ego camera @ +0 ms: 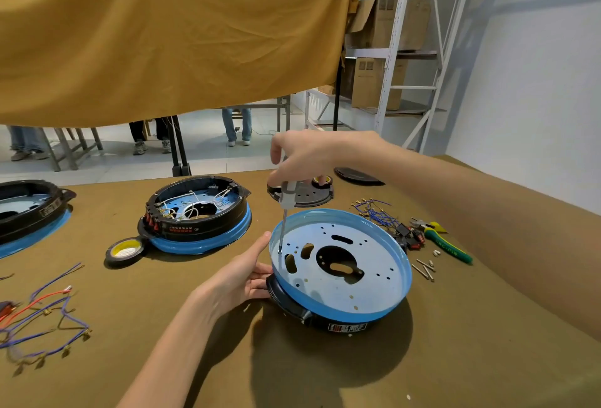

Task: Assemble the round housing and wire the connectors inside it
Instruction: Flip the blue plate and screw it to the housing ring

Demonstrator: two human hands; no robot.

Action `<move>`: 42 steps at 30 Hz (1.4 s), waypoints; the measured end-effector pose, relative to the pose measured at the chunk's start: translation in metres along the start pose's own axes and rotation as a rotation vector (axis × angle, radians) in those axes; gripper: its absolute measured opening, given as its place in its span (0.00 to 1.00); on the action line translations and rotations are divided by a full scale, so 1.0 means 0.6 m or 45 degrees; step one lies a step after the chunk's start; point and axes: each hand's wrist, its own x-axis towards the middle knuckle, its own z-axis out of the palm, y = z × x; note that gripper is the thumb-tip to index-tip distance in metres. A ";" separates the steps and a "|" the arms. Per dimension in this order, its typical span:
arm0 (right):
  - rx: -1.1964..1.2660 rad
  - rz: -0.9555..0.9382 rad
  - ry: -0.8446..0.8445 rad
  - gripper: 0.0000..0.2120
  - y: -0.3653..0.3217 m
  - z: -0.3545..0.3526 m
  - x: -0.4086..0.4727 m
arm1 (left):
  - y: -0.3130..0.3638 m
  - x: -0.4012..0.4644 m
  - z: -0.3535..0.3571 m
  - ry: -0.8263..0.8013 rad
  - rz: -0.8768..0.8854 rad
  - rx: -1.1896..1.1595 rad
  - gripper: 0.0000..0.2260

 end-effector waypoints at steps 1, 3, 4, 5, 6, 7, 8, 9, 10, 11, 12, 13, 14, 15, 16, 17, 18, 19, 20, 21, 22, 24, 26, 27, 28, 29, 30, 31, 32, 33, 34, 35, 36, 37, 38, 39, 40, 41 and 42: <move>0.081 -0.003 -0.052 0.17 -0.004 -0.007 -0.002 | -0.002 -0.002 0.001 0.007 0.006 -0.008 0.45; 0.101 -0.012 -0.044 0.15 -0.005 -0.007 -0.002 | -0.007 -0.008 0.003 0.001 0.021 -0.028 0.43; 0.034 -0.012 0.006 0.13 -0.005 -0.002 0.001 | -0.008 -0.009 0.002 0.000 0.031 -0.028 0.42; -0.053 -0.004 0.064 0.12 -0.004 0.005 0.003 | -0.011 -0.010 0.002 0.004 0.037 -0.027 0.42; -0.126 0.007 0.094 0.14 -0.004 0.009 0.004 | -0.012 -0.010 0.001 0.008 0.040 -0.026 0.42; -0.123 0.017 0.068 0.16 -0.003 0.010 0.006 | -0.012 -0.011 0.000 0.010 0.040 -0.027 0.42; -0.050 0.024 -0.007 0.16 -0.001 0.006 0.005 | -0.011 -0.012 0.000 0.010 0.037 -0.032 0.42; 0.047 0.024 -0.081 0.17 0.001 -0.001 0.004 | -0.010 -0.013 0.000 0.009 0.035 -0.039 0.43; 0.119 0.025 -0.139 0.19 0.002 -0.009 0.002 | -0.009 -0.014 0.000 0.008 0.035 -0.047 0.43; 0.148 0.012 -0.135 0.19 0.003 -0.010 0.001 | -0.008 -0.015 0.001 0.007 0.035 -0.050 0.43; 0.089 0.009 -0.094 0.15 0.003 -0.006 0.002 | -0.007 -0.015 0.002 0.009 0.037 -0.045 0.43; 0.002 0.008 -0.031 0.12 0.002 0.000 0.002 | -0.007 -0.016 0.002 0.018 0.039 -0.038 0.43; -0.090 0.026 0.033 0.15 0.001 0.005 0.002 | -0.008 -0.016 0.004 0.029 0.040 -0.031 0.42; -0.132 0.029 0.060 0.18 0.002 0.009 0.002 | -0.008 -0.016 0.005 0.037 0.039 -0.025 0.41; -0.091 0.049 0.017 0.17 0.004 0.009 0.002 | -0.007 -0.017 0.006 0.040 0.034 -0.022 0.41; -0.004 0.047 -0.051 0.16 0.005 0.006 -0.001 | -0.006 -0.018 0.008 0.043 0.030 -0.019 0.40; 0.088 0.059 -0.132 0.19 0.007 -0.002 -0.001 | -0.006 -0.018 0.009 0.045 0.029 -0.021 0.40; 0.161 0.052 -0.176 0.22 0.008 -0.009 -0.001 | -0.005 -0.019 0.010 0.048 0.028 -0.029 0.39; 0.165 0.041 -0.172 0.22 0.010 -0.011 0.001 | -0.005 -0.019 0.010 0.044 0.023 -0.050 0.39; 0.133 0.019 -0.121 0.19 0.010 -0.010 0.003 | -0.006 -0.019 0.009 0.032 0.011 -0.090 0.38; 0.074 0.007 -0.059 0.16 0.012 -0.007 0.007 | -0.006 -0.020 0.008 0.016 -0.010 -0.146 0.36; -0.042 -0.011 0.057 0.15 0.014 -0.001 0.013 | -0.006 -0.025 0.008 0.020 -0.040 -0.237 0.29; -0.055 0.023 0.061 0.20 0.017 -0.002 0.014 | -0.008 -0.029 0.010 0.090 -0.027 -0.262 0.21; -0.036 0.034 0.028 0.22 0.018 -0.006 0.013 | -0.009 -0.030 0.012 0.132 -0.015 -0.267 0.17; -0.004 0.036 -0.022 0.21 0.018 -0.010 0.011 | -0.011 -0.030 0.013 0.170 -0.008 -0.273 0.15; 0.040 0.027 -0.074 0.20 0.018 -0.013 0.010 | -0.012 -0.029 0.014 0.198 -0.004 -0.282 0.13; 0.087 0.010 -0.114 0.19 0.018 -0.016 0.009 | -0.013 -0.029 0.015 0.215 0.001 -0.289 0.12; 0.121 -0.011 -0.127 0.18 0.019 -0.018 0.008 | -0.014 -0.028 0.015 0.224 0.005 -0.289 0.11; 0.133 -0.032 -0.118 0.17 0.020 -0.019 0.009 | -0.015 -0.027 0.016 0.231 0.009 -0.282 0.11; 0.123 -0.049 -0.097 0.16 0.022 -0.020 0.011 | -0.015 -0.027 0.018 0.238 0.012 -0.275 0.11; 0.093 -0.053 -0.064 0.15 0.024 -0.020 0.014 | -0.016 -0.028 0.019 0.241 0.016 -0.270 0.11; 0.040 -0.052 -0.015 0.13 0.026 -0.018 0.018 | -0.017 -0.028 0.022 0.237 0.024 -0.269 0.11; -0.017 -0.043 0.036 0.13 0.029 -0.015 0.022 | -0.018 -0.029 0.023 0.228 0.033 -0.269 0.12; -0.061 -0.021 0.082 0.16 0.031 -0.012 0.026 | -0.019 -0.030 0.025 0.217 0.041 -0.268 0.12; -0.081 0.007 0.103 0.19 0.035 -0.009 0.029 | -0.019 -0.031 0.025 0.210 0.046 -0.262 0.12; -0.072 0.036 0.082 0.22 0.038 -0.009 0.031 | -0.020 -0.031 0.025 0.202 0.051 -0.247 0.12; -0.023 0.051 0.026 0.22 0.042 -0.011 0.032 | -0.020 -0.032 0.025 0.188 0.057 -0.229 0.11; 0.062 0.053 -0.050 0.20 0.045 -0.016 0.032 | -0.020 -0.032 0.025 0.169 0.064 -0.214 0.11; 0.162 0.049 -0.125 0.18 0.047 -0.024 0.030 | -0.020 -0.032 0.025 0.154 0.069 -0.210 0.11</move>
